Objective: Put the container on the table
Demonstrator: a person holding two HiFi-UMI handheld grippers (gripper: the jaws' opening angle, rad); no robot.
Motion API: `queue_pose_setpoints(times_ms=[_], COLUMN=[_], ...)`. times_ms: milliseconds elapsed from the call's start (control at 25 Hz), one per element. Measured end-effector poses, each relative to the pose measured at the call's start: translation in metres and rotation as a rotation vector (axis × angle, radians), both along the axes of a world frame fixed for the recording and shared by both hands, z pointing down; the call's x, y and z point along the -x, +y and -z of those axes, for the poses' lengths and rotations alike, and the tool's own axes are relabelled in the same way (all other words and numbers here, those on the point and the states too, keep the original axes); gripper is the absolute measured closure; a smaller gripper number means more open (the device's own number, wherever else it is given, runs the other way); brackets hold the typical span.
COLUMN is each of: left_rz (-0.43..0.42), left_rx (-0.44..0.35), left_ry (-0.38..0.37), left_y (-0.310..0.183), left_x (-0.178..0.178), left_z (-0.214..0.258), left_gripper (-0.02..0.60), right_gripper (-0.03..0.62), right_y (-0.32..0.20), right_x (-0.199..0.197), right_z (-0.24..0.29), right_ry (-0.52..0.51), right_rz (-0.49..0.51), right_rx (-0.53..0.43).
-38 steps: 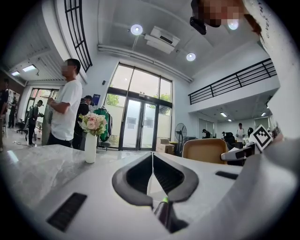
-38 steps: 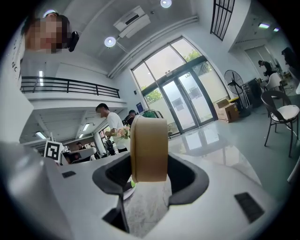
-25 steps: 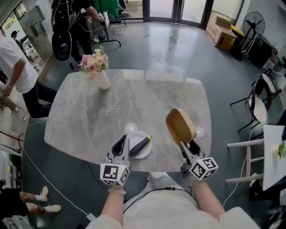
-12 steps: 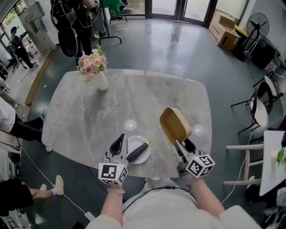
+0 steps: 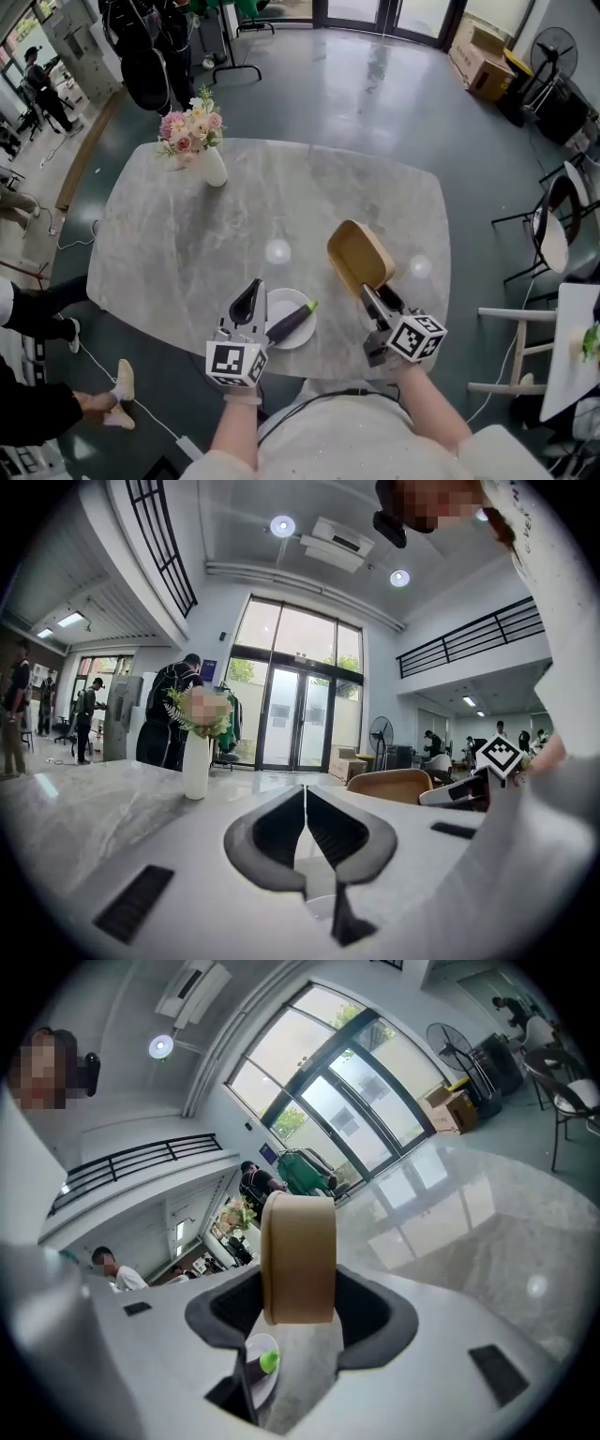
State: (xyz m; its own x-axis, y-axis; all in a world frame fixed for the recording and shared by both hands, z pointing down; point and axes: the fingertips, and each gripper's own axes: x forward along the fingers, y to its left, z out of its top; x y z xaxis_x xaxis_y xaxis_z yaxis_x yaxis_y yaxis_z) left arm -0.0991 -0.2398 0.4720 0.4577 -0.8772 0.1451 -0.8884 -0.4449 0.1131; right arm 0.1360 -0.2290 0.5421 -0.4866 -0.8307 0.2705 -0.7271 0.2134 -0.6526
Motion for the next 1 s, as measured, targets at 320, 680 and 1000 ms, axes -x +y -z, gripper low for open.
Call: queue_pose_setpoints(times_ms=[320,680,1000], left_rz=[0.031,0.061,0.074], left_rx=[0.028,0.048,0.064], left_ry=[-0.005,-0.006,-0.003], left_y=[-0.005,-0.007,-0.009], left_x=[0.006,0.014,0.021], left_z=[-0.009,-0.015,-0.02], left_gripper=[0.572,0.572,0.572], right_gripper=[0.358,0.358,0.358], right_y=[-0.022,-0.043,-0.055], right_x=[0.012,0.037,0.042], right_z=[-0.019,-0.026,-0.045], right_ry=[-0.14,-0.302,-0.367], right_rz=[-0.014,-0.009,-0.066], right_rx=[0.108,0.186,0.287])
